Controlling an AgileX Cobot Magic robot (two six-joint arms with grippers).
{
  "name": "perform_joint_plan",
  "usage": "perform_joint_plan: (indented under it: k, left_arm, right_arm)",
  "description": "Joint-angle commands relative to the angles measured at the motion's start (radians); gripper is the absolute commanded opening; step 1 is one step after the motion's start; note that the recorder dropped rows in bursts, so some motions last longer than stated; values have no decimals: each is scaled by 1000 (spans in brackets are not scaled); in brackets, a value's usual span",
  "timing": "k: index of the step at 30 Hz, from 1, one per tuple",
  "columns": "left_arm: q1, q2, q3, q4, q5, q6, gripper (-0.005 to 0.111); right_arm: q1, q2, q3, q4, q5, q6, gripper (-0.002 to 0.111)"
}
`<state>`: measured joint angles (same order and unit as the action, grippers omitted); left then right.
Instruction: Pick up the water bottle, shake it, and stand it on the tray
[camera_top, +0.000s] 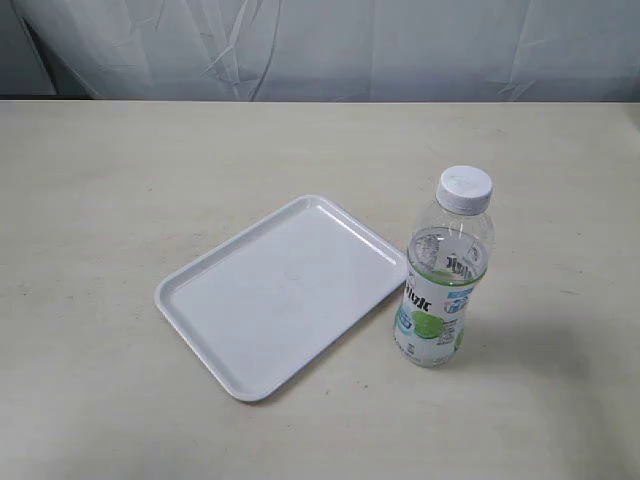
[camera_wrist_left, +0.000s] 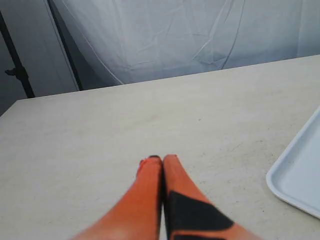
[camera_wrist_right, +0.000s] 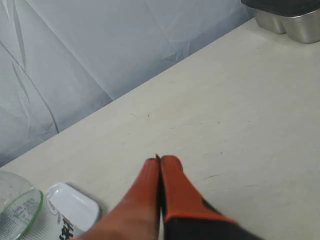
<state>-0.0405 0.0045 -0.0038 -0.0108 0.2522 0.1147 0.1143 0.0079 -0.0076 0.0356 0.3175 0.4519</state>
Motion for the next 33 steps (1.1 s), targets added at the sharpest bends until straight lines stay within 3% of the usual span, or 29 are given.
perform_joint_plan:
  k: [1, 4, 5, 9, 11, 13, 15, 16, 17, 20, 25, 30, 33]
  left_arm:
    - [0, -5, 4, -5, -13, -1, 0]
    - [0, -5, 4, -5, -13, -1, 0]
    - [0, -5, 4, -5, -13, -1, 0]
    - [0, -5, 4, -5, -13, -1, 0]
    - [0, -5, 4, -5, -13, -1, 0]
    - [0, -5, 4, -5, -13, -1, 0]
    - [0, -5, 4, -5, -13, -1, 0]
    - [0, -5, 4, -5, -13, -1, 0]
    - [0, -5, 4, -5, -13, -1, 0]
    - [0, -5, 4, -5, -13, -1, 0]
    - [0, -5, 4, -5, -13, -1, 0]
    - [0, -5, 4, -5, -13, -1, 0]
    - [0, -5, 4, -5, -13, -1, 0]
  right_arm:
    - [6, -8, 8, -2, -7, -4, 0]
    - [6, -8, 8, -2, -49, -4, 0]
    - [6, -8, 8, 36, -160, 15, 0]
    - [6, -8, 8, 405, -450, 149, 0]
    - [6, -8, 8, 407, -526, 149, 0]
    - [14, -8, 8, 411, -476, 229, 0]
    - [56, -8, -44, 314, -216, 280, 0]
    - [91, -8, -89, 269, -72, 172, 0]
    - [127, -8, -144, 292, 44, -62, 0]
    - [189, -5, -222, 482, 128, -398, 0]
    - [200, 161, -306, 514, 202, -585, 0]
    - [200, 517, -357, 533, 235, -738, -1]
    - [214, 698, -357, 679, 240, -916, -1]
